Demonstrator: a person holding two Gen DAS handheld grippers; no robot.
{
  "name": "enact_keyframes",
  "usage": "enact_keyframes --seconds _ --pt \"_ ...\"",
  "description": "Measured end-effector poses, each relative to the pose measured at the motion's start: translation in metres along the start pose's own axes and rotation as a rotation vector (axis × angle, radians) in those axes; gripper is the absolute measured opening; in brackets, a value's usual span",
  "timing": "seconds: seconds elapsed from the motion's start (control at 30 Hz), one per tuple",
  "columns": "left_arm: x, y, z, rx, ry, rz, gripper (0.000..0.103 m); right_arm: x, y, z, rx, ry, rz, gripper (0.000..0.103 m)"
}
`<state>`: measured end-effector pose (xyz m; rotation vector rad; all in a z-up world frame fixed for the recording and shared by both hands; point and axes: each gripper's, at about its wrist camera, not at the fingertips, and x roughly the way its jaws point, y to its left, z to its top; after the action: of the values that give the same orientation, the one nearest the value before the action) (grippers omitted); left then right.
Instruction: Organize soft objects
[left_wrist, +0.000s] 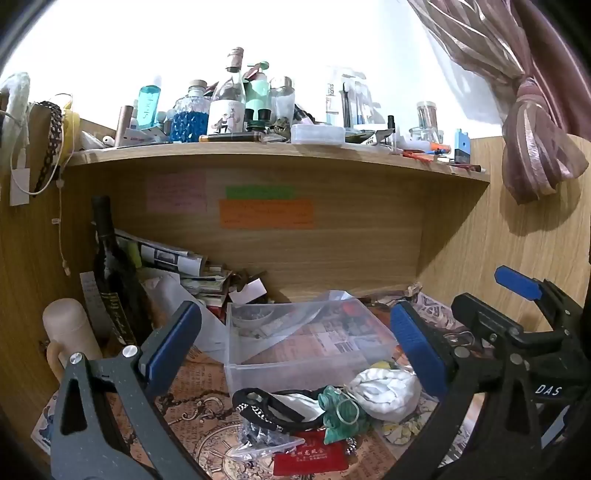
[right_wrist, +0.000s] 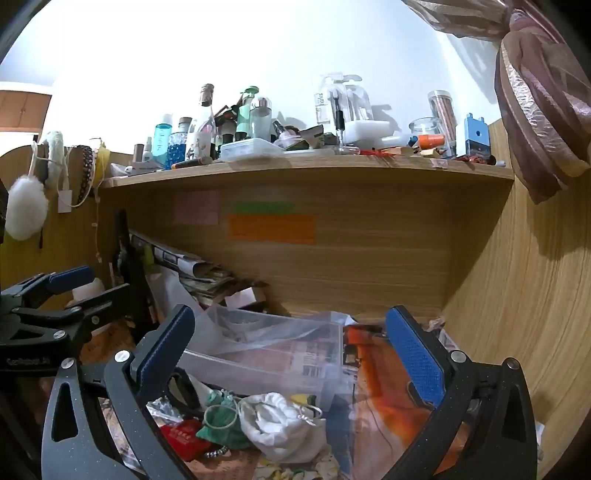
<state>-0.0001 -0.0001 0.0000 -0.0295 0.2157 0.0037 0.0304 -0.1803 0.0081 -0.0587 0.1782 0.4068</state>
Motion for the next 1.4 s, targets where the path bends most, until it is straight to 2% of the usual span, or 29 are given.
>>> enact_keyframes --seconds 0.3,1.4 --pt "-0.0037 0.0051 0.0068 -0.008 0.001 -0.018 0.103 0.0004 0.0009 0.0004 0.0 0.001 0.002 0.103" --pt "0.0014 0.0061 0.0003 -0.015 -0.011 -0.009 0.103 0.0015 0.0008 0.0024 0.013 -0.001 0.004 0.103"
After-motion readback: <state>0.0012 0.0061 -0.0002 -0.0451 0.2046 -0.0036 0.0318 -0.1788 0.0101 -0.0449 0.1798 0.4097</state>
